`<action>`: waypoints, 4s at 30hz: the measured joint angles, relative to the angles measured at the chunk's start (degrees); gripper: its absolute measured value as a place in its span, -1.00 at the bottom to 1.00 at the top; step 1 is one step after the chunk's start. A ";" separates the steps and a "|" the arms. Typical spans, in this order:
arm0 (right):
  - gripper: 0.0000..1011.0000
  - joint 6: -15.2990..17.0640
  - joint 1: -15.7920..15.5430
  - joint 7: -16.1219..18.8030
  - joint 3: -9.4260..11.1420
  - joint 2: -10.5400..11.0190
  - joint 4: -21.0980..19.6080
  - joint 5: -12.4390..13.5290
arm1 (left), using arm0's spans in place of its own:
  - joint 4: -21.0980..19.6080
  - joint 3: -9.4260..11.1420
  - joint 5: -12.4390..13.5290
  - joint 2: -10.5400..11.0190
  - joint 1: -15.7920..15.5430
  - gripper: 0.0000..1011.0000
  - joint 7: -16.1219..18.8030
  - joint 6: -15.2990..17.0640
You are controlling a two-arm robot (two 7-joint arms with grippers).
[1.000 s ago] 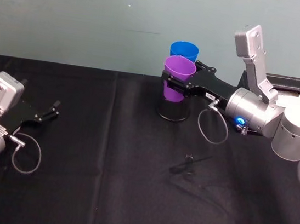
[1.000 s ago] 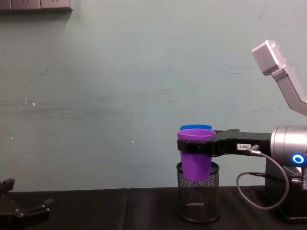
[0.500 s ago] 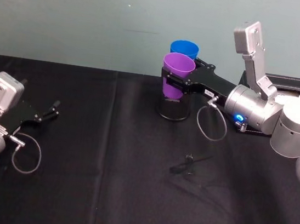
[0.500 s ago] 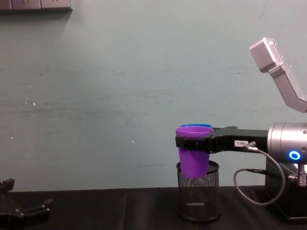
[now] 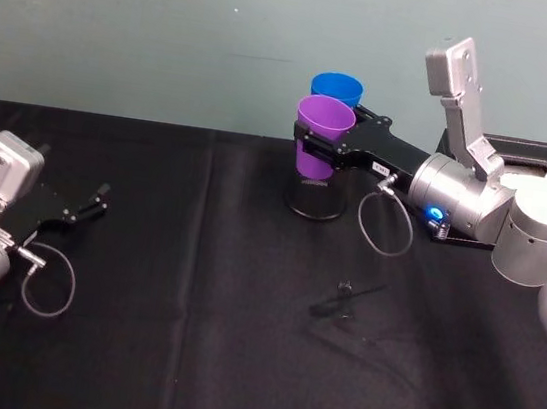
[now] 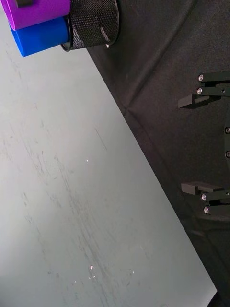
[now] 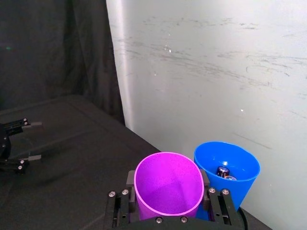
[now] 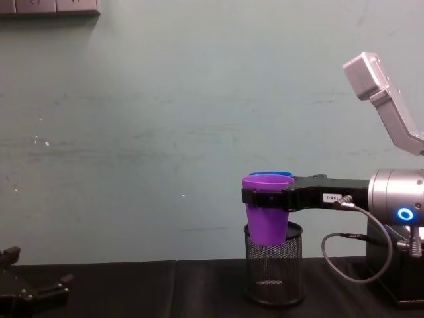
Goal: Pick up one cup with a gripper and tap it against the other cup.
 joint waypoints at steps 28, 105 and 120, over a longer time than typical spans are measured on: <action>0.46 -0.01 -0.08 -0.03 -0.06 0.08 -0.14 0.03 | 0.00 0.00 0.00 0.00 0.00 0.98 0.00 0.00; 0.46 -0.01 -0.08 -0.03 -0.06 0.08 -0.13 0.03 | 0.00 0.00 0.00 0.00 0.00 0.98 0.00 0.00; 0.46 -0.01 -0.08 -0.03 -0.06 0.08 -0.13 0.03 | 0.00 0.00 0.00 0.00 0.00 0.98 0.00 0.00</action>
